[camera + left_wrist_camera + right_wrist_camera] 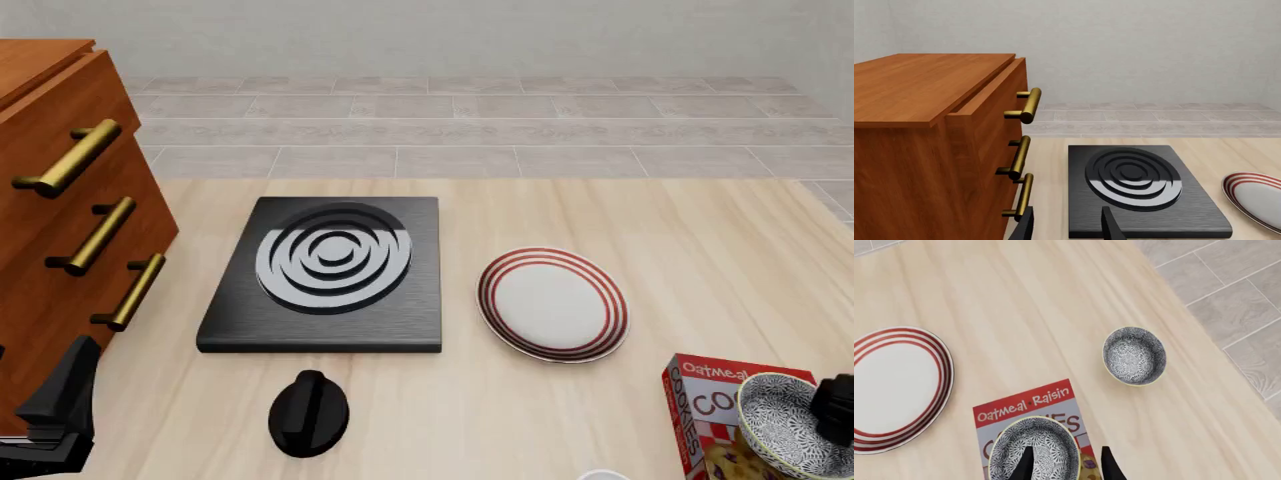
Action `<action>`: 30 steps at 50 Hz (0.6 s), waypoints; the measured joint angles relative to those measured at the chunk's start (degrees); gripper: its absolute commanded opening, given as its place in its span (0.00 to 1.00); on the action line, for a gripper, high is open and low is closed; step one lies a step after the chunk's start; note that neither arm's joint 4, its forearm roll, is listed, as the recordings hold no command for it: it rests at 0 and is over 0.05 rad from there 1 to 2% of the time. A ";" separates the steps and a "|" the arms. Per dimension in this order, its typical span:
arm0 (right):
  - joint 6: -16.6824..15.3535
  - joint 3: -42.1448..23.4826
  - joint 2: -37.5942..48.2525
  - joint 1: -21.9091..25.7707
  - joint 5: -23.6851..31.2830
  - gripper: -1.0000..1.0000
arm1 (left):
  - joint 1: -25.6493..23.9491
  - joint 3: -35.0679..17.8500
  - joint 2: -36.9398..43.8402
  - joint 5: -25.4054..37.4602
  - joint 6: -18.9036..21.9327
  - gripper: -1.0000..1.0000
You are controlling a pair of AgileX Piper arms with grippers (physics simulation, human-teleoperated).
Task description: Pick the akita bowl on the cookies box and place it on the plate.
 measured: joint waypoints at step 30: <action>0.81 2.90 1.53 0.60 -3.31 1.00 | 0.00 0.00 0.00 0.00 0.00 1.00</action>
